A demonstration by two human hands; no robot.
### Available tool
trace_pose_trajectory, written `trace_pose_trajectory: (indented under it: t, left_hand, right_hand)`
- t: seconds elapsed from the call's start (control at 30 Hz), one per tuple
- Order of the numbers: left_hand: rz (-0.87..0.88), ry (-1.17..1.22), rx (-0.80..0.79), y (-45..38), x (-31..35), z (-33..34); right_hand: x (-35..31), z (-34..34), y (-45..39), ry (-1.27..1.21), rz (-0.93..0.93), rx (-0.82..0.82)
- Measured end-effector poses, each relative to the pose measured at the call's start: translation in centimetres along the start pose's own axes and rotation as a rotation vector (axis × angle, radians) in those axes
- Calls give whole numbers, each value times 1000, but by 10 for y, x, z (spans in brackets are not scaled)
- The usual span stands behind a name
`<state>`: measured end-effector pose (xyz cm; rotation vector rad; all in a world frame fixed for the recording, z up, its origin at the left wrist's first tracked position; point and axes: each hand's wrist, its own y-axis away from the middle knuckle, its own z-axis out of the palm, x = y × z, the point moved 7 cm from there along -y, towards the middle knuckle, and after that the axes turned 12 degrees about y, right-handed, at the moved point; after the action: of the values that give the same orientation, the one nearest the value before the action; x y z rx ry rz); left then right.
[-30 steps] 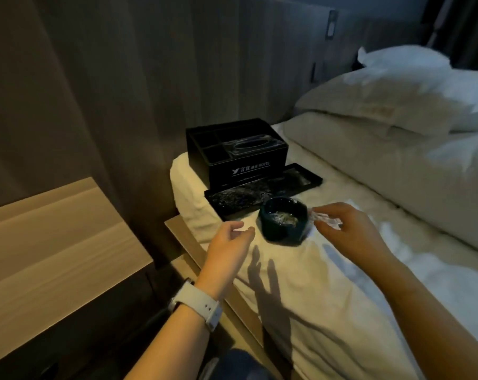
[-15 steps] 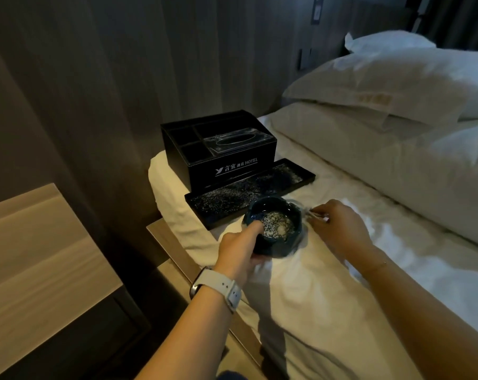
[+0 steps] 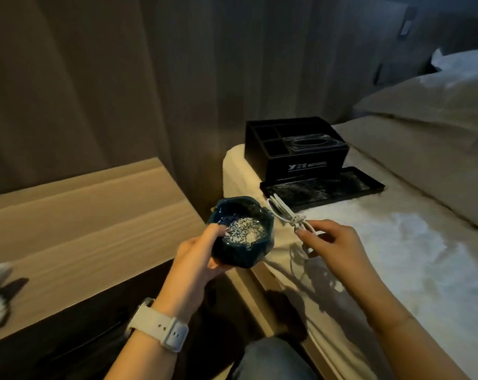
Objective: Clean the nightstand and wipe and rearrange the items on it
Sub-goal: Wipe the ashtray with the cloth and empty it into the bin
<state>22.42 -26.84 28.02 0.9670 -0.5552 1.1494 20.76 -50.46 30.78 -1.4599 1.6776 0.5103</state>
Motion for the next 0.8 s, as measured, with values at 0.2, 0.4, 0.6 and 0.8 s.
trace_pose_trajectory:
  t: [0.2, 0.4, 0.6, 0.8]
  left_hand:
    - [159, -50, 182, 38, 66, -104]
    - [340, -51, 346, 68, 123, -192]
    - [439, -55, 453, 90, 160, -251]
    - [485, 110, 489, 93, 182, -284]
  right_hand:
    - [-77, 98, 1, -47, -173, -172]
    - [-124, 196, -16, 162, -339, -184]
    - [-165, 274, -18, 388, -475, -179]
    - [-184, 279, 10, 373, -561, -102]
